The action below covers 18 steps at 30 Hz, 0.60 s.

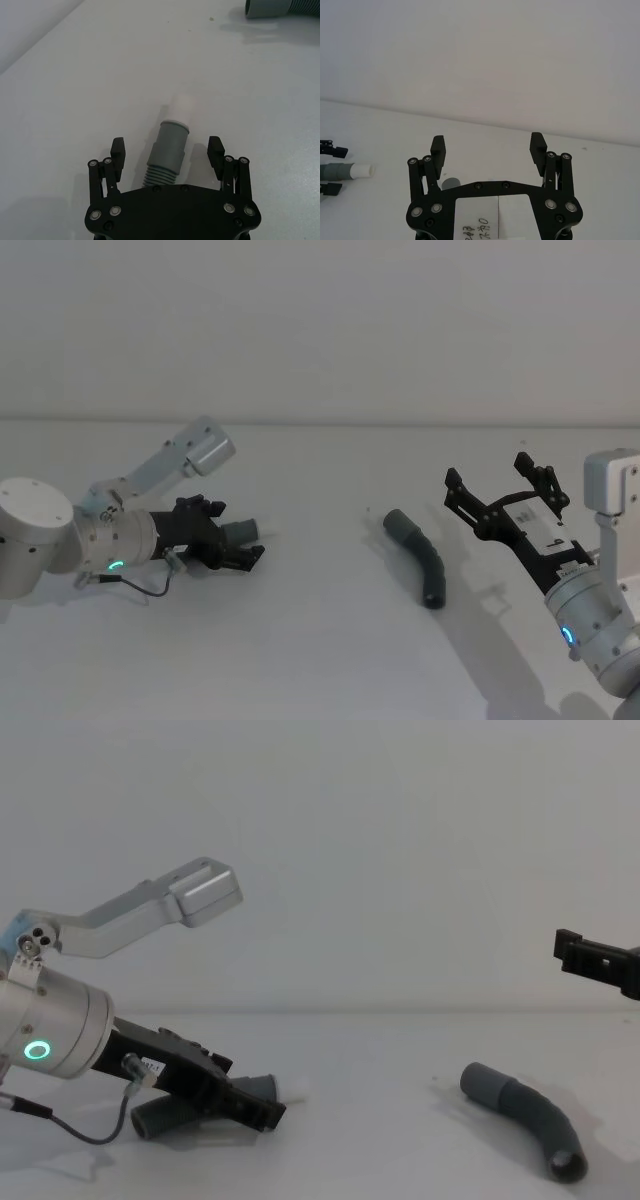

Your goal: Use both hands to pick up one end of the pipe from the table, align the ends, and insert them.

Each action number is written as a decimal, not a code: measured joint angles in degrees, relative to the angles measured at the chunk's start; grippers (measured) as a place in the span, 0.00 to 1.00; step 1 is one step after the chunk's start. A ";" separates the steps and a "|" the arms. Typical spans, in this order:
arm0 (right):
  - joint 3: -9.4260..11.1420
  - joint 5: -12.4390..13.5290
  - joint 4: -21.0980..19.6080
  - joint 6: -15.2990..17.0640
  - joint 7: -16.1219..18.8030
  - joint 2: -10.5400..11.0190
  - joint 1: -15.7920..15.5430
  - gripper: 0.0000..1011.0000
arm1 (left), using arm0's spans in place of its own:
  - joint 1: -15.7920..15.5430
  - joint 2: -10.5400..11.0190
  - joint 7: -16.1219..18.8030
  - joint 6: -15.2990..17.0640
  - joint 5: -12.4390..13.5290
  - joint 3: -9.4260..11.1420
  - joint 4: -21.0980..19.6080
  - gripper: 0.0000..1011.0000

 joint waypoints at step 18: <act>0.00 0.00 0.00 0.00 0.00 0.00 0.00 0.99 | -1.11 0.57 -1.76 1.45 -1.24 0.94 0.56 0.98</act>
